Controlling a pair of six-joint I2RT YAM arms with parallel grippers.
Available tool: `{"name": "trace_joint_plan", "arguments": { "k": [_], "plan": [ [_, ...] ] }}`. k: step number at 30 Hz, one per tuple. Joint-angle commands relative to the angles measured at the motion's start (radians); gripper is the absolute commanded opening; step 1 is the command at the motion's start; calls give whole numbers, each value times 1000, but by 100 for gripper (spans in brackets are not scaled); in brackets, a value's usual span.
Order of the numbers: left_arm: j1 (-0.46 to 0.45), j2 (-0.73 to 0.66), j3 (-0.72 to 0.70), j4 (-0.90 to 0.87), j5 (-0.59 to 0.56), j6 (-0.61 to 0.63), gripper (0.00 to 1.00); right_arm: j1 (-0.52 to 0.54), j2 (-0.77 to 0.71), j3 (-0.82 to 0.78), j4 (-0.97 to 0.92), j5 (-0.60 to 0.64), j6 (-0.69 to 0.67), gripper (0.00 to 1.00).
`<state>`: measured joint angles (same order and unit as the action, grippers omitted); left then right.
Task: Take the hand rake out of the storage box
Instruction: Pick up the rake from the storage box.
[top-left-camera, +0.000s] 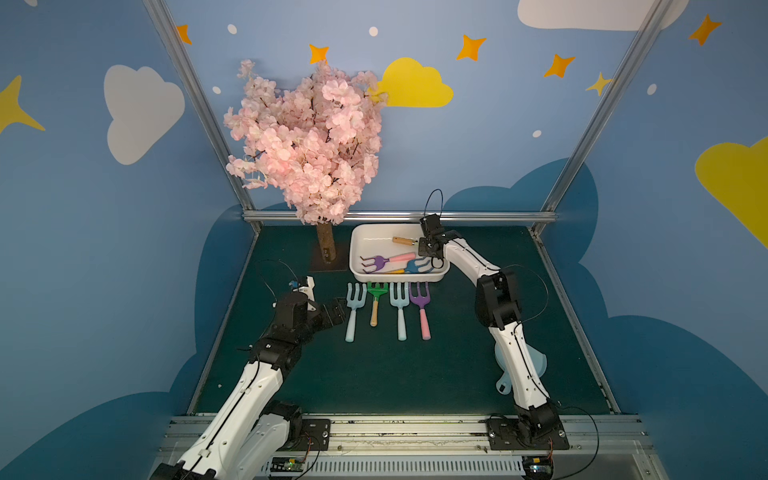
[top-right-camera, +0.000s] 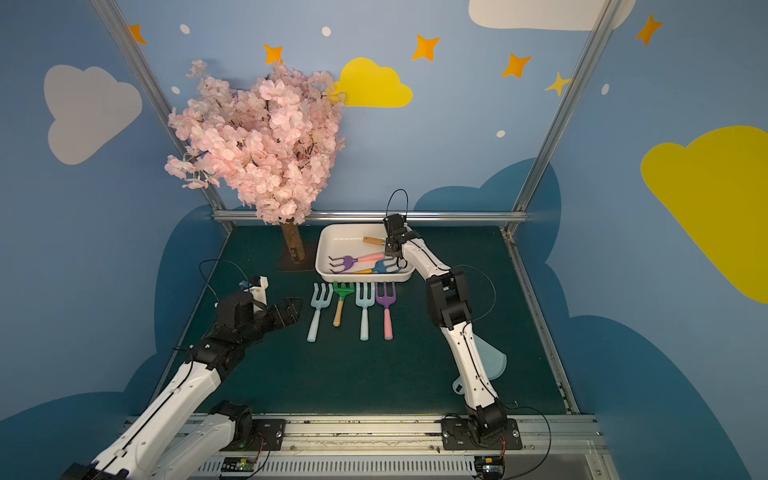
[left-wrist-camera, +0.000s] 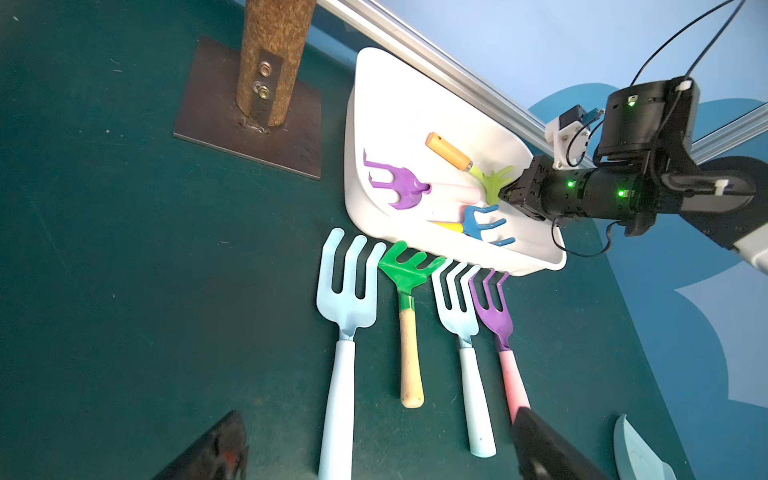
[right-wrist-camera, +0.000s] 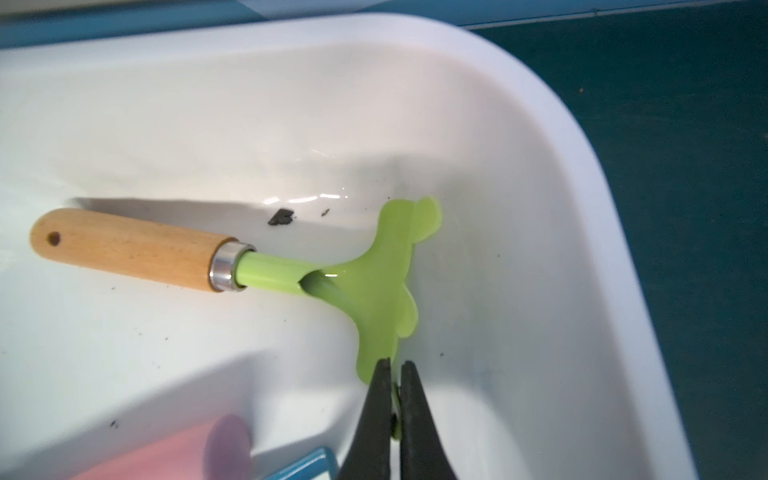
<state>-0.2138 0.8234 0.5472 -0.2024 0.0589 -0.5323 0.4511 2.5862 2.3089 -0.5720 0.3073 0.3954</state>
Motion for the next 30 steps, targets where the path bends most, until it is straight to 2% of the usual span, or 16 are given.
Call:
{"name": "trace_joint_plan", "arguments": {
  "k": [1,4,11,14,19,24,26,30],
  "plan": [
    [4,-32,-12,-53,-11,-13,100,-5,-19,0,-11,-10,-27,0],
    [4,-32,6,-80,-2,-10,100,-4,-80,-51,20,-22,-55,0],
    [4,-54,-10,-104,5,-8,100,2,-294,-296,203,-50,-90,0],
    [5,-75,-24,-144,-17,-5,100,13,-348,-351,222,-59,-93,0],
    [4,-81,-29,-93,10,1,100,26,-462,-470,254,-84,-103,0],
    [3,-11,13,-56,49,27,100,26,-647,-679,312,-239,-140,0],
    [1,24,15,-18,62,36,100,25,-739,-796,332,-345,-188,0],
    [2,104,13,38,91,61,100,28,-895,-1082,460,-456,-187,0]
  ]
}}
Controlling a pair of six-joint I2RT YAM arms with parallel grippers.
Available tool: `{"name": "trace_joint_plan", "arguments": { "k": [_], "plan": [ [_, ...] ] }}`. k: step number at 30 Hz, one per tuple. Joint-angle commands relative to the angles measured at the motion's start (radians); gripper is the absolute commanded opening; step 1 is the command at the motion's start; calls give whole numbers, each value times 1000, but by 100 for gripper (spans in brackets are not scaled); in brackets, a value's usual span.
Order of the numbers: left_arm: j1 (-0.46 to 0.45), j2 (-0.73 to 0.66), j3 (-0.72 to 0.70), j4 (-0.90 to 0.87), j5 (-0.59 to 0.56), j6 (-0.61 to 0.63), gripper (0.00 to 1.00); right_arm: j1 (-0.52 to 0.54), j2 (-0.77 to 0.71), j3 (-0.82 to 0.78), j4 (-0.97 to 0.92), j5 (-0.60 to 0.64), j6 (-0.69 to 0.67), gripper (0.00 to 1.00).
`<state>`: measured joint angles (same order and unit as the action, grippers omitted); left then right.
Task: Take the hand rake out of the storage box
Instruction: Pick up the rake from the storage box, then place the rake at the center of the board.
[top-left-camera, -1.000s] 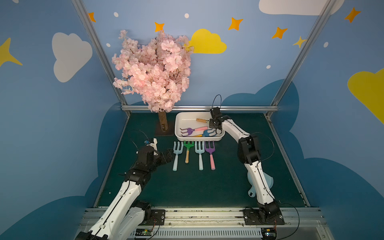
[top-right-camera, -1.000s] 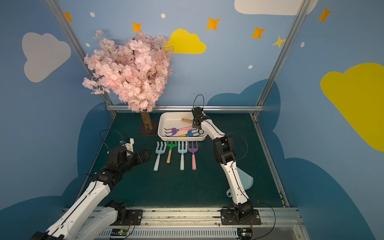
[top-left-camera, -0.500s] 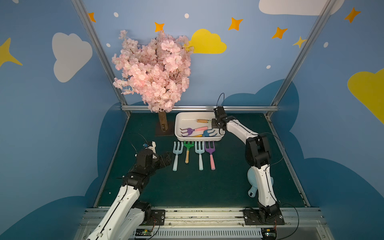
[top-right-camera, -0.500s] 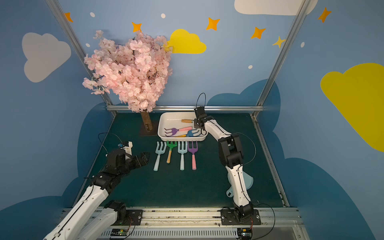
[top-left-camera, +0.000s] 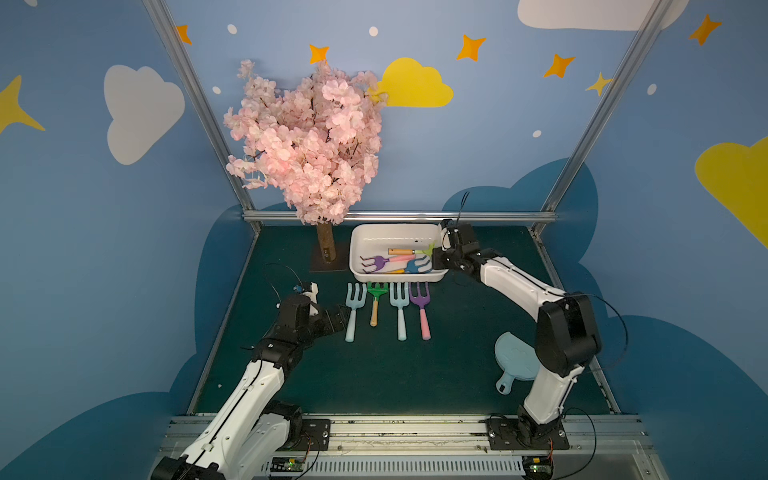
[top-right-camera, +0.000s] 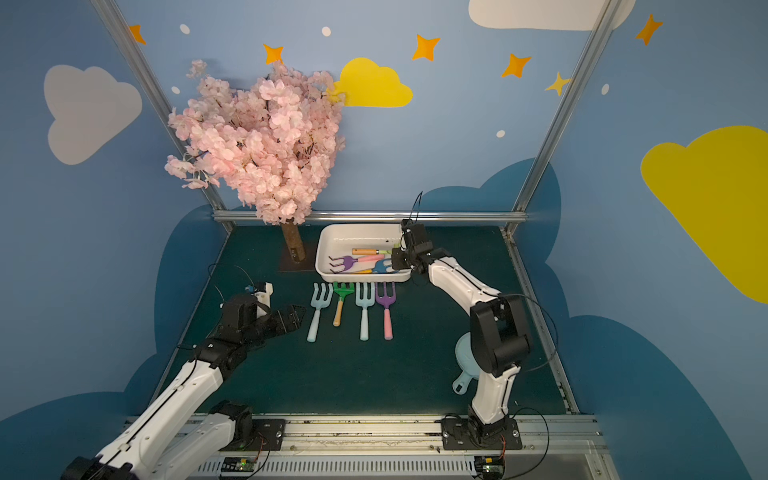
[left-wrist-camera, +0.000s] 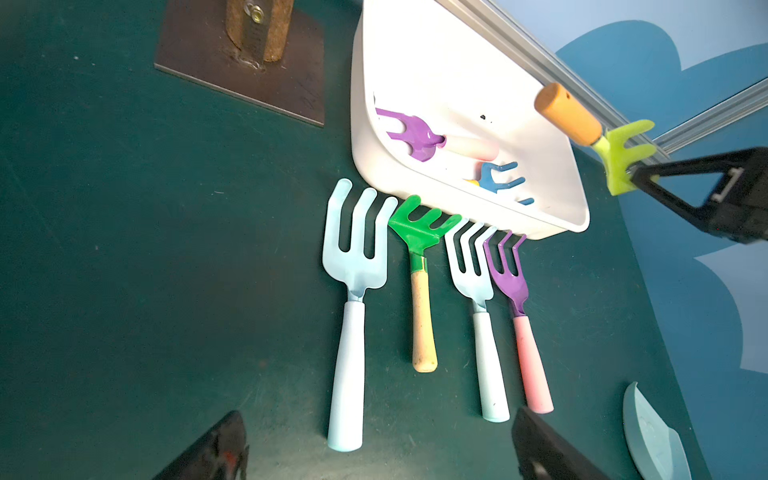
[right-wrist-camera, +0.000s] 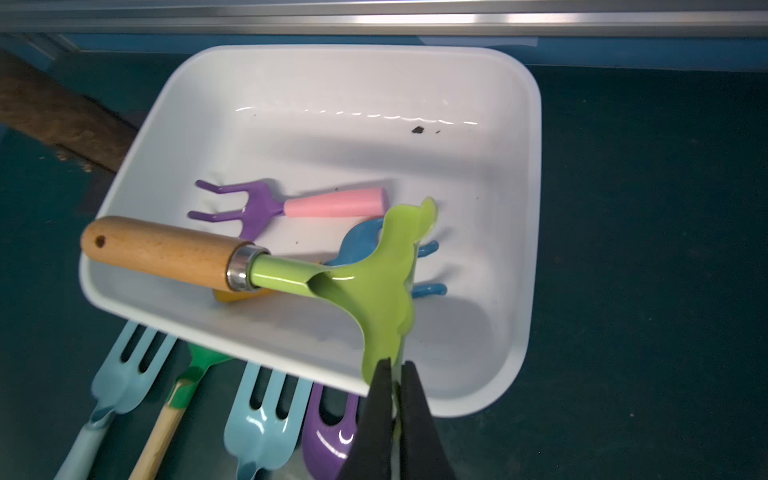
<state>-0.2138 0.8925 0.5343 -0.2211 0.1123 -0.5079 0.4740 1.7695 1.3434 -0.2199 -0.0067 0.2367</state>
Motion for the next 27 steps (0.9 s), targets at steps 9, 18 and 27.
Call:
{"name": "trace_joint_plan", "arguments": {
  "k": [9,18,27],
  "plan": [
    [-1,-8,17,115,79,39,100,176,-241,-433,187,-332,-219,0],
    [1,-50,-1,67,75,-13,100,351,-225,-534,259,-443,-414,0],
    [1,-137,-21,-5,67,-39,100,486,-86,-423,174,-321,-589,0]
  ]
}}
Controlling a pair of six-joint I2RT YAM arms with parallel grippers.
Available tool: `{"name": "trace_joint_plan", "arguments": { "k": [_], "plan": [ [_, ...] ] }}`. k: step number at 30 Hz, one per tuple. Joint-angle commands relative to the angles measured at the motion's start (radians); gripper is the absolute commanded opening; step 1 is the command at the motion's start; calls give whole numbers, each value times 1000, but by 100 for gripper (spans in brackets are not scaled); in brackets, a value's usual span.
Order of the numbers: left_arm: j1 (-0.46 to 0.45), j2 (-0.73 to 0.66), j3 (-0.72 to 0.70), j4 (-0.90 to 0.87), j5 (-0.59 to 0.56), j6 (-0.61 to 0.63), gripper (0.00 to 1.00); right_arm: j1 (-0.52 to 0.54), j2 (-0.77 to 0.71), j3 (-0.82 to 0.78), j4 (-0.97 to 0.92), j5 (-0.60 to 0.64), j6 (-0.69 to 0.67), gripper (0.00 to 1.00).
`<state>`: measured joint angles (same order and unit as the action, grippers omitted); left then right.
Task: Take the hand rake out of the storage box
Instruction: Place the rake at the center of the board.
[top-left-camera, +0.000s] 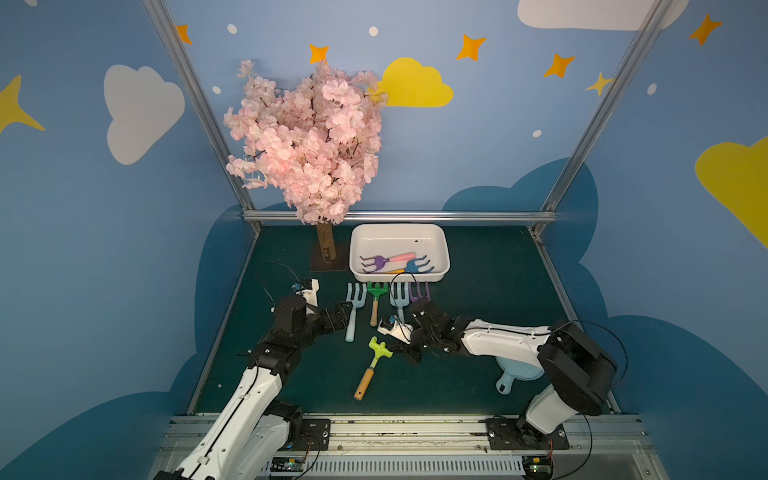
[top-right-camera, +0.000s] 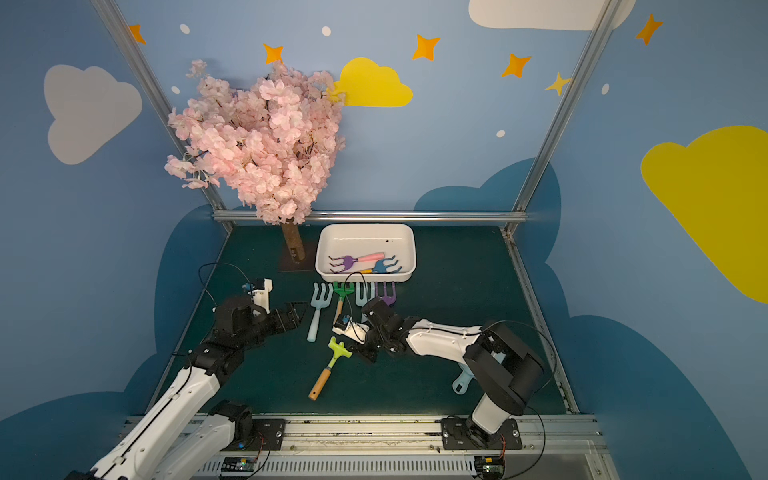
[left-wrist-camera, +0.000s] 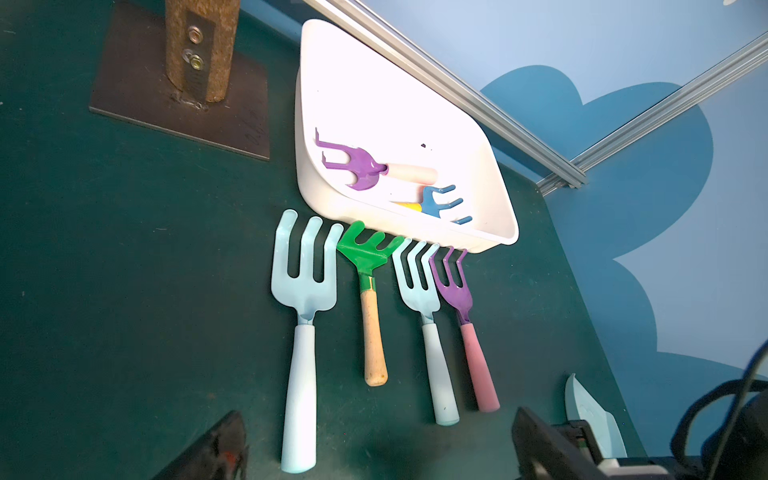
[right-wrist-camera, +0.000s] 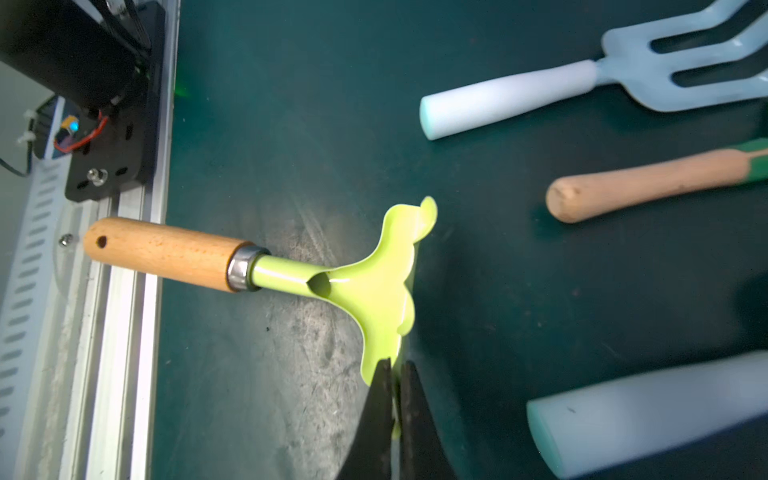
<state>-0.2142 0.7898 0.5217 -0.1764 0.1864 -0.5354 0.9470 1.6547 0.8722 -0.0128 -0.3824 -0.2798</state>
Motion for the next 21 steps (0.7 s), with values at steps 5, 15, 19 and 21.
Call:
{"name": "trace_joint_plan", "arguments": {
  "k": [5,15,19,21],
  "plan": [
    [1,-62,-46,-25,37,-55,100,30,69,59,-37,102,-91,0],
    [-76,14,-36,-74,81,-72,100,32,88,100,-78,137,-98,35],
    [-169,40,0,-160,-25,-60,99,4,24,91,-94,151,-72,45],
    [-220,57,11,-195,-73,-61,96,-20,-28,90,-123,169,-37,47]
  ]
}}
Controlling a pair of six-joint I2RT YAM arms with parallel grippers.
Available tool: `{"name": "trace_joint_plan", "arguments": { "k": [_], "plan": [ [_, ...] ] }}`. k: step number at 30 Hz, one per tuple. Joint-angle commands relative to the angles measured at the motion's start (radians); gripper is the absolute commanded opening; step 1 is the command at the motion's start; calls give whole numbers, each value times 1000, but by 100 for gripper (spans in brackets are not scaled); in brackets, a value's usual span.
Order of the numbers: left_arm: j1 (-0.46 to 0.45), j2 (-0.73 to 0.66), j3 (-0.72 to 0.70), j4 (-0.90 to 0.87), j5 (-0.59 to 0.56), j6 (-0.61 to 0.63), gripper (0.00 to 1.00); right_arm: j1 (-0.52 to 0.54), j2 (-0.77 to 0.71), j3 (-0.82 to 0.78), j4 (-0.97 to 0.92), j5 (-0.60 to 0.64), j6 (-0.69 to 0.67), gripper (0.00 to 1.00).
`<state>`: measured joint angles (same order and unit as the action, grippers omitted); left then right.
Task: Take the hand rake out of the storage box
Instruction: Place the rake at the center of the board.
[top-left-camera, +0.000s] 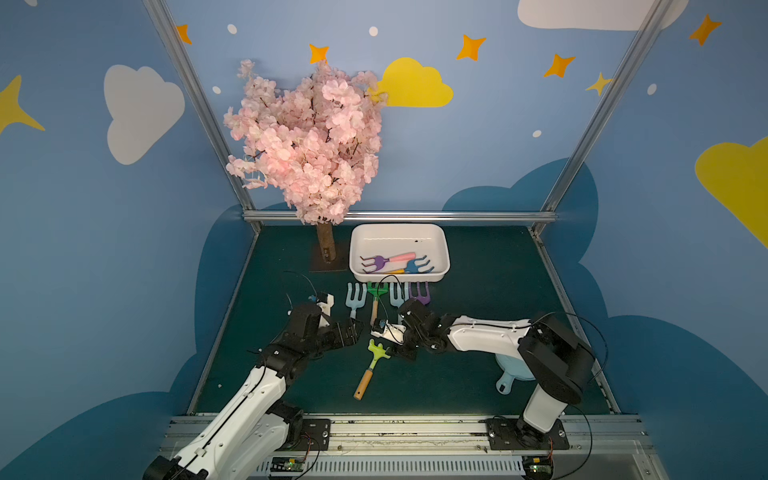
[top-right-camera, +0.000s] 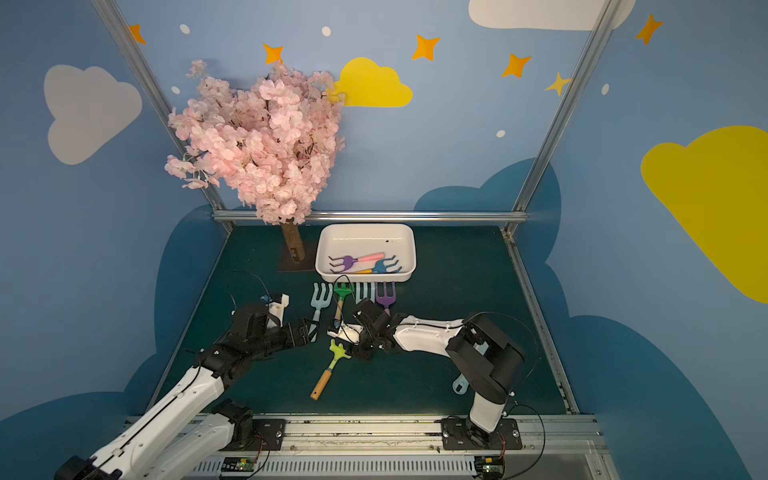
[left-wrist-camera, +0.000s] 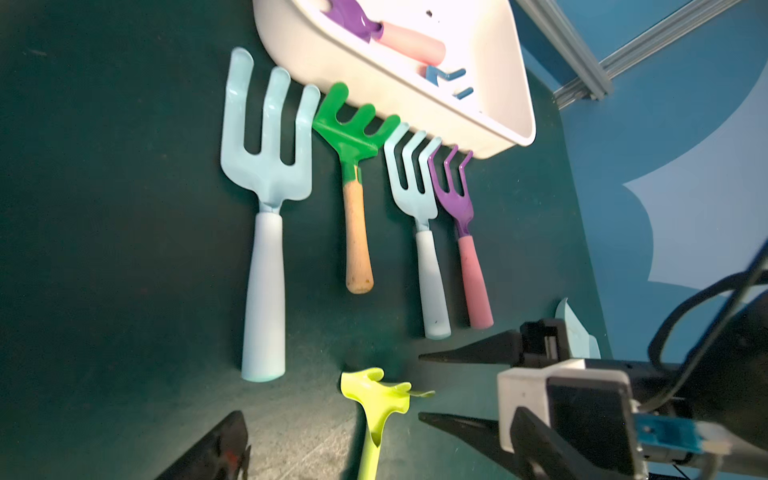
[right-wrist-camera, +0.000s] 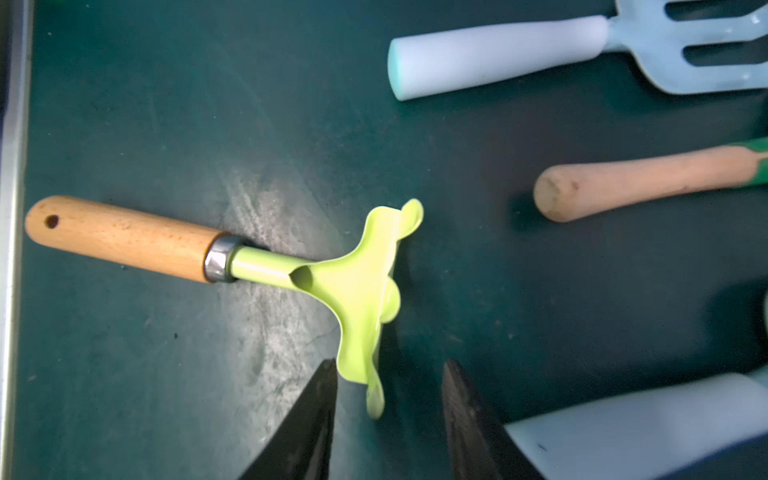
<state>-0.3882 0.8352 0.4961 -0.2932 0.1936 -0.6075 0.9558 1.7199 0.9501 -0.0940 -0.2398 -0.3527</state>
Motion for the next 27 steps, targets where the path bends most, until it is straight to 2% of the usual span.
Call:
{"name": "trace_joint_plan", "arguments": {
  "k": [1,4,5,6,7,10,13,15,18,23,27],
  "plan": [
    [-73,20,39,-97,-107,10,93,-40,-122,10,-62,65,65,49],
    [-164,33,61,-179,-213,16,87,-68,-200,42,-189,234,147,53],
    [-191,41,70,-201,-238,8,86,-81,-227,50,-218,257,169,55],
    [-222,53,77,-219,-256,4,84,-97,-266,47,-229,263,196,60],
    [-255,73,82,-226,-266,-6,81,-117,-306,34,-227,257,229,70],
    [-376,156,94,-229,-305,-41,76,-194,-420,-46,-165,187,309,90],
    [-497,249,112,-236,-373,-79,75,-239,-502,-146,-64,218,368,92],
    [-535,304,114,-228,-370,-90,75,-254,-540,-198,-6,237,381,94],
    [-540,390,109,-183,-311,-67,74,-284,-570,-219,19,212,406,94],
    [-539,503,133,-200,-337,-64,66,-297,-587,-216,24,192,413,94],
    [-548,551,127,-180,-329,-74,51,-300,-604,-238,31,197,420,94]
  ]
}}
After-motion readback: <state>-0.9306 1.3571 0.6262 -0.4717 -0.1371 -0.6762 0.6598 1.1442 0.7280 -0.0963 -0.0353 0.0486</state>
